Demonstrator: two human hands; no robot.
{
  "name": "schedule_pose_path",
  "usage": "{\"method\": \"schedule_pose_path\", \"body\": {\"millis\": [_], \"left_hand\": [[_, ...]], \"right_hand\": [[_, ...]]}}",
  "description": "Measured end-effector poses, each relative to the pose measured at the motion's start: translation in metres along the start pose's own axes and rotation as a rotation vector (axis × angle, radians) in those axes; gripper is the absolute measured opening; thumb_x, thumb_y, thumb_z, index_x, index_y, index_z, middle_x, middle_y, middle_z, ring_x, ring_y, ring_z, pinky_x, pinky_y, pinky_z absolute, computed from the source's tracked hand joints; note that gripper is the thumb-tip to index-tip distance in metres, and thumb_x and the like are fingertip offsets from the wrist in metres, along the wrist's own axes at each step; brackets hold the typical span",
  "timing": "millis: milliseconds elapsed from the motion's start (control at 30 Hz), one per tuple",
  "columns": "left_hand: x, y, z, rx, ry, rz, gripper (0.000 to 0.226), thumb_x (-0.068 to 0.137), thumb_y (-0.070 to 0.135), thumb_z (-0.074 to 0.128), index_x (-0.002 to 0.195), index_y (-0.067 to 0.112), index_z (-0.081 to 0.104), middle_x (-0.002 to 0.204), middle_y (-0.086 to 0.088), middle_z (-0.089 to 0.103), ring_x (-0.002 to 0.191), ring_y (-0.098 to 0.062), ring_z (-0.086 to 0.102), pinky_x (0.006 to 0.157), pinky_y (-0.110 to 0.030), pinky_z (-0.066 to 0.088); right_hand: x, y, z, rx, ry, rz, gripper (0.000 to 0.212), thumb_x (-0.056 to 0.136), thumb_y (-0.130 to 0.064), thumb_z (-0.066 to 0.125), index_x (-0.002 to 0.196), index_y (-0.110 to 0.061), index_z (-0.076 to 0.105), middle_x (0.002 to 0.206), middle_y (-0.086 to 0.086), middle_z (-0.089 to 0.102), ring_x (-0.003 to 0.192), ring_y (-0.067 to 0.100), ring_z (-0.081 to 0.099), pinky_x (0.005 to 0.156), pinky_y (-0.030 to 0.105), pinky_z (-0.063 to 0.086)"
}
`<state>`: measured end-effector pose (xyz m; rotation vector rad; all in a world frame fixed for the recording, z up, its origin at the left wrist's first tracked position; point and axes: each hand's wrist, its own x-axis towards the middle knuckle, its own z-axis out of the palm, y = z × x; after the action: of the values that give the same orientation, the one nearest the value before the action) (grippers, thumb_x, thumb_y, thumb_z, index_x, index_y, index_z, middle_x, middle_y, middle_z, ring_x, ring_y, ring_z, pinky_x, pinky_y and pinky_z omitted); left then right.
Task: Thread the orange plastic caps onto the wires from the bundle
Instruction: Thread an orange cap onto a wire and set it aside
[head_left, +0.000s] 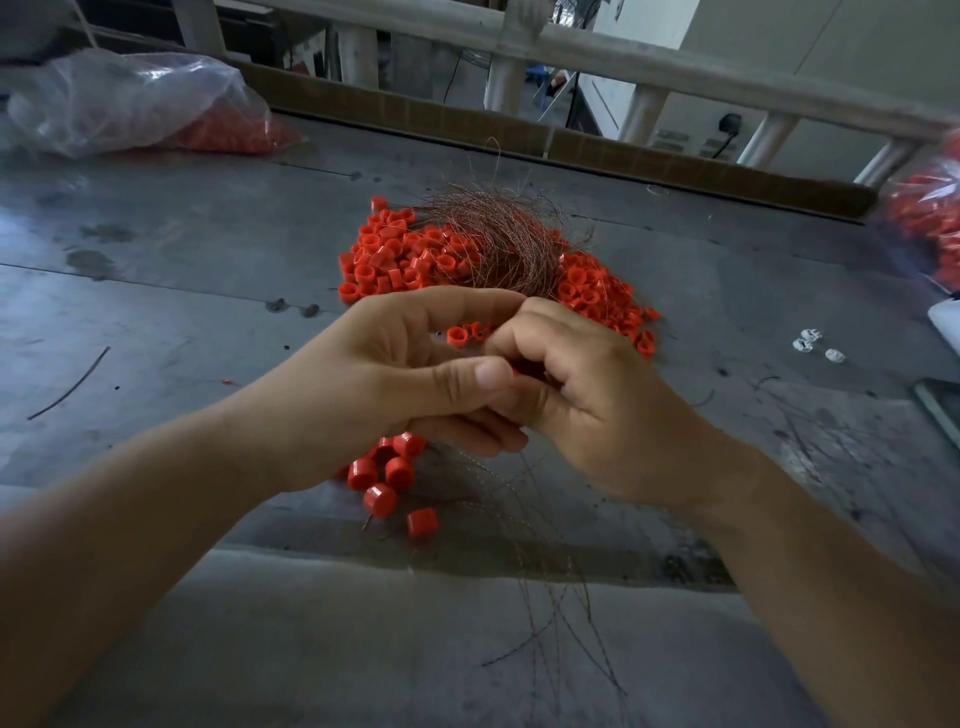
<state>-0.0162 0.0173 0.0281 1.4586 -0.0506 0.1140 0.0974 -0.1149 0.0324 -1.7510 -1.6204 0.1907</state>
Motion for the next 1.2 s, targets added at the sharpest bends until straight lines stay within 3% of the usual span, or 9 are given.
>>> {"method": "schedule_pose_path", "body": {"millis": [133, 300, 433, 567, 767, 867, 967, 1067, 1200], "left_hand": [[0.0, 0.0, 0.006, 0.223, 0.05, 0.057, 0.062, 0.06, 0.033, 0.069, 0.118, 0.033, 0.046, 0.079, -0.003, 0.073, 0.07, -0.019, 0.071, 0.06, -0.021, 0.055], [-0.002, -0.002, 0.011, 0.24, 0.099, 0.116, 0.061, 0.072, 0.032, 0.071, 0.124, 0.035, 0.039, 0.075, -0.003, 0.072, 0.065, -0.016, 0.07, 0.057, -0.021, 0.054], [-0.003, 0.0, 0.012, 0.197, 0.099, 0.114, 0.061, 0.07, 0.029, 0.071, 0.123, 0.034, 0.041, 0.074, -0.006, 0.071, 0.062, -0.019, 0.07, 0.055, -0.022, 0.054], [-0.001, 0.001, 0.01, 0.109, 0.091, 0.059, 0.058, 0.071, 0.031, 0.071, 0.123, 0.027, 0.046, 0.075, -0.011, 0.071, 0.064, -0.023, 0.07, 0.055, -0.024, 0.054], [0.004, 0.003, -0.004, -0.009, 0.185, 0.057, 0.042, 0.066, 0.019, 0.075, 0.107, 0.019, 0.062, 0.072, -0.009, 0.07, 0.055, -0.015, 0.065, 0.045, -0.021, 0.05], [0.005, 0.006, -0.011, -0.133, 0.193, 0.084, 0.041, 0.064, 0.017, 0.068, 0.105, 0.014, 0.065, 0.076, -0.008, 0.071, 0.057, -0.012, 0.063, 0.047, -0.019, 0.049], [0.004, 0.009, -0.016, -0.138, 0.171, 0.088, 0.03, 0.066, 0.003, 0.068, 0.095, 0.011, 0.071, 0.076, -0.008, 0.072, 0.058, -0.013, 0.064, 0.05, -0.021, 0.051], [0.002, 0.011, -0.021, -0.003, 0.231, 0.11, 0.012, 0.06, 0.01, 0.076, 0.072, 0.013, 0.074, 0.07, -0.006, 0.07, 0.054, -0.01, 0.061, 0.049, -0.019, 0.049], [0.0, 0.012, -0.025, 0.278, 0.308, 0.045, 0.023, 0.044, 0.023, 0.079, 0.063, 0.015, 0.07, 0.062, -0.004, 0.068, 0.053, -0.011, 0.064, 0.05, -0.016, 0.051]], "right_hand": [[-0.002, 0.0, 0.001, -0.013, 0.004, -0.028, 0.004, 0.081, -0.012, 0.062, 0.081, -0.008, 0.06, 0.08, -0.013, 0.047, 0.072, -0.005, 0.047, 0.067, 0.01, 0.04], [-0.004, -0.005, 0.004, -0.059, 0.085, -0.073, 0.002, 0.077, -0.002, 0.061, 0.079, -0.003, 0.061, 0.078, -0.011, 0.048, 0.072, -0.001, 0.049, 0.066, 0.011, 0.041], [-0.004, -0.007, 0.006, -0.039, 0.099, -0.052, 0.002, 0.078, -0.003, 0.06, 0.077, -0.004, 0.06, 0.078, -0.016, 0.046, 0.071, -0.004, 0.048, 0.067, 0.01, 0.04], [-0.002, -0.006, 0.001, 0.018, 0.083, -0.015, 0.008, 0.08, -0.021, 0.061, 0.076, -0.02, 0.054, 0.076, -0.014, 0.05, 0.07, -0.001, 0.05, 0.066, 0.013, 0.041], [-0.001, -0.006, -0.005, 0.218, 0.044, 0.182, 0.041, 0.062, -0.045, 0.068, 0.098, -0.036, 0.053, 0.085, -0.008, 0.061, 0.08, 0.003, 0.062, 0.073, 0.016, 0.051], [-0.001, -0.003, -0.005, 0.294, 0.036, 0.238, 0.019, 0.073, -0.029, 0.065, 0.091, -0.029, 0.061, 0.076, -0.004, 0.065, 0.072, 0.012, 0.065, 0.068, 0.025, 0.055], [-0.001, -0.002, -0.008, 0.258, 0.11, 0.212, 0.013, 0.082, -0.01, 0.063, 0.082, -0.023, 0.065, 0.069, -0.006, 0.064, 0.061, 0.004, 0.061, 0.057, 0.013, 0.047], [-0.001, 0.0, -0.012, 0.121, 0.136, 0.191, 0.006, 0.08, -0.013, 0.067, 0.08, -0.019, 0.069, 0.073, -0.01, 0.061, 0.065, -0.001, 0.056, 0.059, 0.009, 0.041], [-0.002, 0.003, -0.008, 0.001, 0.106, 0.23, 0.003, 0.077, -0.015, 0.071, 0.08, -0.016, 0.071, 0.072, -0.015, 0.058, 0.07, -0.004, 0.055, 0.064, 0.007, 0.041]]}}
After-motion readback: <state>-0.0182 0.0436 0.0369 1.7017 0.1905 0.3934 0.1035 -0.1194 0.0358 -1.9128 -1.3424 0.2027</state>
